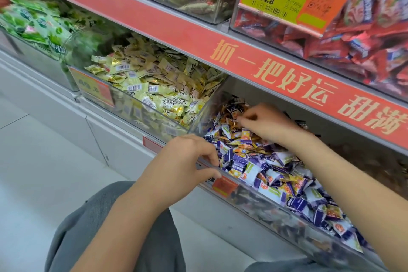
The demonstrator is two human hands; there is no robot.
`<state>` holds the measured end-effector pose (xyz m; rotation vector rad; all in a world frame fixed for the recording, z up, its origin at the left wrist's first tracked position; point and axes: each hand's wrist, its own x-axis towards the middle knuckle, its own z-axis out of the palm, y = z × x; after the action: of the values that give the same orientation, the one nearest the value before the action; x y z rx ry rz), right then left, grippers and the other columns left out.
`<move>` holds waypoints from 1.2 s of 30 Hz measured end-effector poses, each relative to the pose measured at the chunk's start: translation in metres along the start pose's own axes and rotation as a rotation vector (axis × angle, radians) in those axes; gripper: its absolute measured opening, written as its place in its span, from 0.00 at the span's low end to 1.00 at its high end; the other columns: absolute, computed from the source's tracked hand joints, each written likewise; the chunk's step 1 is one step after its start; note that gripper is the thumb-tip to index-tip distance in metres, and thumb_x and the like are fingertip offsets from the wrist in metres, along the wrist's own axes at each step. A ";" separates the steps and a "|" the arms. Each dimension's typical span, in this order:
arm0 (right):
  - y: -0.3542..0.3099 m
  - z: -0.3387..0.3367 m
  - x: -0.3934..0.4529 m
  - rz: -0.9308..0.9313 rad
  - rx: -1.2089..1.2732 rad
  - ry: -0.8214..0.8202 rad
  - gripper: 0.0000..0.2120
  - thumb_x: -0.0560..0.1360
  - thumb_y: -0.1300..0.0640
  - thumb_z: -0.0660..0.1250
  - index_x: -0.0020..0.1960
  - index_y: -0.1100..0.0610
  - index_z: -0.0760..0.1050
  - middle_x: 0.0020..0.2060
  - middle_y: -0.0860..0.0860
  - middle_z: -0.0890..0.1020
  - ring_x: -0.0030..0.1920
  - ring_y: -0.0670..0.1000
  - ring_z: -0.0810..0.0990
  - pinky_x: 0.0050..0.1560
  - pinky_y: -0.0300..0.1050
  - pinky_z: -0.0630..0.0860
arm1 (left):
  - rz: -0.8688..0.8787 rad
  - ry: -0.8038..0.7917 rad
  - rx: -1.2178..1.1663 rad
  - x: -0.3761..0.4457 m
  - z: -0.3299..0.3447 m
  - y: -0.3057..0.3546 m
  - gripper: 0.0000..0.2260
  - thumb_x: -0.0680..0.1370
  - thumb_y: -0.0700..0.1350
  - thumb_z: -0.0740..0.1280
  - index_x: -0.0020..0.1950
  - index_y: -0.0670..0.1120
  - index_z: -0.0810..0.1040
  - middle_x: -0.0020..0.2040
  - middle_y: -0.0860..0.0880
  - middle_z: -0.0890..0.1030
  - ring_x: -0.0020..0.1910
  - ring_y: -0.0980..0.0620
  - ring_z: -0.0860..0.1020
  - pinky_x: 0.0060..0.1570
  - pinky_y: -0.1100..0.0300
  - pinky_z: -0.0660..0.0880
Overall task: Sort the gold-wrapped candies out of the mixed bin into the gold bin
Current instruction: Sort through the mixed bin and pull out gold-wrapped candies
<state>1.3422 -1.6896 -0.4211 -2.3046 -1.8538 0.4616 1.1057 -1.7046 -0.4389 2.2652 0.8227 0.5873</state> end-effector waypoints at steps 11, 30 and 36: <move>0.011 0.021 0.038 -0.185 -0.160 -0.145 0.21 0.72 0.68 0.65 0.61 0.51 0.67 0.43 0.54 0.72 0.33 0.50 0.68 0.28 0.44 0.58 | 0.019 -0.006 0.007 0.003 0.001 -0.005 0.06 0.70 0.52 0.74 0.42 0.52 0.81 0.39 0.61 0.76 0.45 0.62 0.74 0.48 0.63 0.72; 0.013 -0.002 -0.013 0.095 1.249 -0.122 0.08 0.79 0.64 0.59 0.48 0.58 0.76 0.35 0.50 0.84 0.35 0.45 0.78 0.35 0.36 0.71 | -0.014 -0.049 -0.069 0.002 -0.007 0.001 0.06 0.71 0.53 0.73 0.41 0.51 0.82 0.39 0.58 0.80 0.44 0.62 0.77 0.44 0.67 0.73; 0.008 -0.014 -0.052 0.135 1.437 -0.340 0.09 0.73 0.59 0.62 0.52 0.58 0.73 0.40 0.55 0.79 0.33 0.46 0.73 0.25 0.34 0.67 | 0.001 0.119 -0.108 0.027 -0.002 0.026 0.14 0.79 0.44 0.64 0.65 0.50 0.75 0.55 0.56 0.77 0.50 0.62 0.75 0.50 0.73 0.72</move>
<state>1.3443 -1.7409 -0.4026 -1.3141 -0.7875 1.5838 1.1340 -1.7003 -0.4148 2.1495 0.8263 0.7547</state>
